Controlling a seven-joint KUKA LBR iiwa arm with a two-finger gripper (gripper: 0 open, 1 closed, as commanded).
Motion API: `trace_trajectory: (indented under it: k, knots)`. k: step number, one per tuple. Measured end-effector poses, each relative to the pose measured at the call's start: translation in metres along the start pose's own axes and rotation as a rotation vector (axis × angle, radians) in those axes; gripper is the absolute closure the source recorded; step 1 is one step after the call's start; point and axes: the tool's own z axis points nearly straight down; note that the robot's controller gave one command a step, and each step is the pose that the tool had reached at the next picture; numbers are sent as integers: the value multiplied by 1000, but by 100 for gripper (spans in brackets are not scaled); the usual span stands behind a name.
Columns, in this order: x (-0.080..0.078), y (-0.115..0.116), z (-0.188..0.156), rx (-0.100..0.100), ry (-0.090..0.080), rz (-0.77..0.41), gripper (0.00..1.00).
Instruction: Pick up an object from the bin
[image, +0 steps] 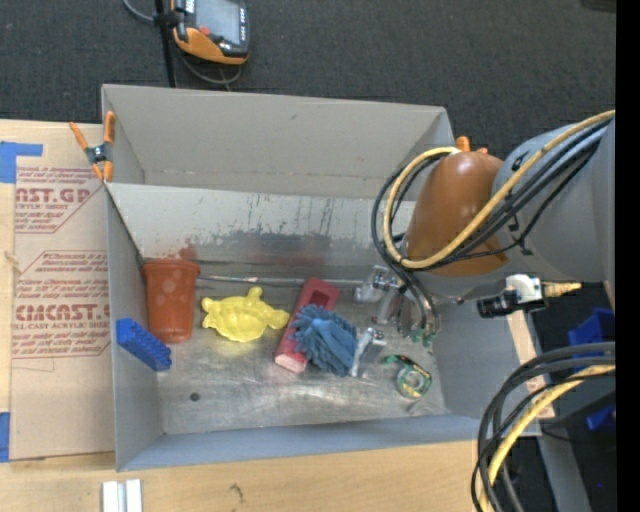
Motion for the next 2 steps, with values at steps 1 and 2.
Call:
trace_trajectory:
  k: [1,2]
  knots:
    - [0,0,0,0,-1,0,0]
    - [35,19,45,0,-6,-9,0]
